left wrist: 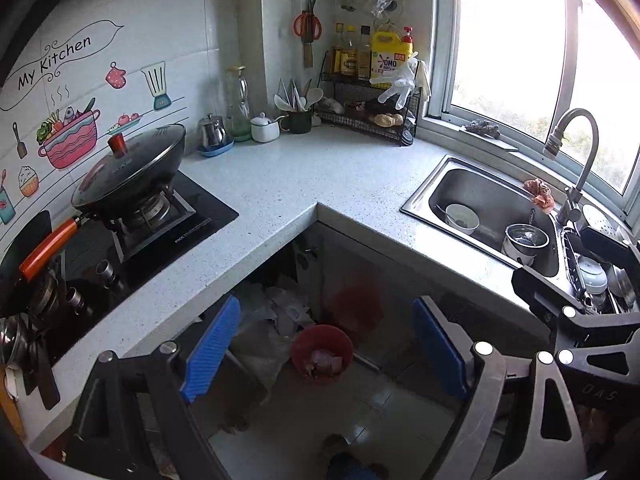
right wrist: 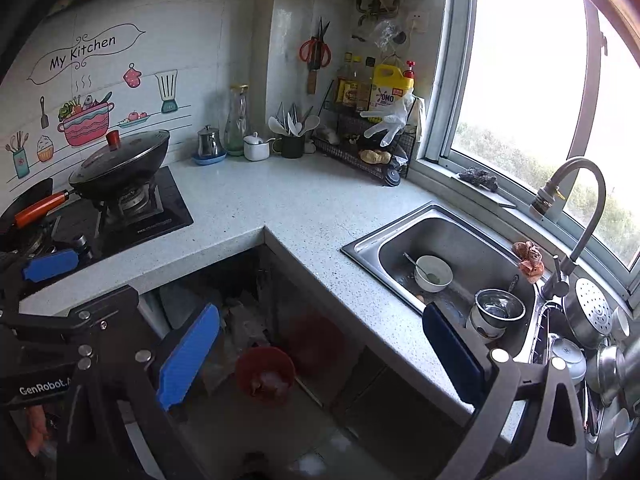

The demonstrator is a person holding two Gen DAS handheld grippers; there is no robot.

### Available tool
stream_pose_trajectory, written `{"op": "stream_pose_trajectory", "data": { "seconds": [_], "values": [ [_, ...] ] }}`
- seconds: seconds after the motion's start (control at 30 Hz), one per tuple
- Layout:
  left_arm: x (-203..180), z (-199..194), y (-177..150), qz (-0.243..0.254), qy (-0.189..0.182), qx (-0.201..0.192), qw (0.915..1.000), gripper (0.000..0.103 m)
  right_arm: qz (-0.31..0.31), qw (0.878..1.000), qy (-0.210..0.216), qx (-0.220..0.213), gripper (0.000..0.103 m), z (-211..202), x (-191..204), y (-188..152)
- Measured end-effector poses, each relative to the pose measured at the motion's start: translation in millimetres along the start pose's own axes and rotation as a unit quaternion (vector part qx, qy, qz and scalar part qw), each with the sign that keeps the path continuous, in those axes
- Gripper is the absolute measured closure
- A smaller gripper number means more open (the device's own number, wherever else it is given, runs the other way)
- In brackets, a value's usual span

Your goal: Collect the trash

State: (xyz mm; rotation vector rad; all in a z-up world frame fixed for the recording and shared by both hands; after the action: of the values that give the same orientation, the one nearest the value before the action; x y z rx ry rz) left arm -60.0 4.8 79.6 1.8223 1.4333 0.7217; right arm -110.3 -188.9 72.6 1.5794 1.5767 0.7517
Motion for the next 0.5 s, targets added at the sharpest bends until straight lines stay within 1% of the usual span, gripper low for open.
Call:
{"op": "stream_pose_trajectory", "data": {
  "seconds": [0.13, 0.2, 0.33, 0.5],
  "values": [
    [0.5, -6.2, -12.1, -0.002, -0.007, 0.013, 0.9999, 0.017, -0.002, 1.0, -0.005, 0.012, 0.001, -3.1, 3.7, -10.0],
    [-0.9, -9.5, -14.7, -0.002, -0.009, 0.011, 0.9999, 0.017, -0.002, 1.0, -0.009, 0.013, 0.001, -5.2, 4.5, -12.4],
    [-6.6, -14.7, -13.5, 0.004, -0.002, 0.007, 1.0, 0.016, 0.004, 1.0, -0.015, 0.014, 0.001, -9.2, 2.1, -15.1],
    [-9.3, -16.8, -10.8, 0.006, -0.009, 0.002, 0.9999, 0.016, 0.011, 1.0, -0.021, 0.01, 0.001, -13.3, 0.8, -16.3]
  ]
}}
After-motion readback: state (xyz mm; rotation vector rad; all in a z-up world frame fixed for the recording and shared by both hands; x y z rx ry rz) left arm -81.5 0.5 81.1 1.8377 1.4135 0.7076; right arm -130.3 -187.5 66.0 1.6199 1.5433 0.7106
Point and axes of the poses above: each gripper's, at about its wrist camera, not at the fingertips, and z roughly the way its jaws point, x to its left, y to its top, the point moved 4 cm from there along z, roughly the way its jaws point, and after that the axes turned 8 degrees about -x, right-handed, at the moved point
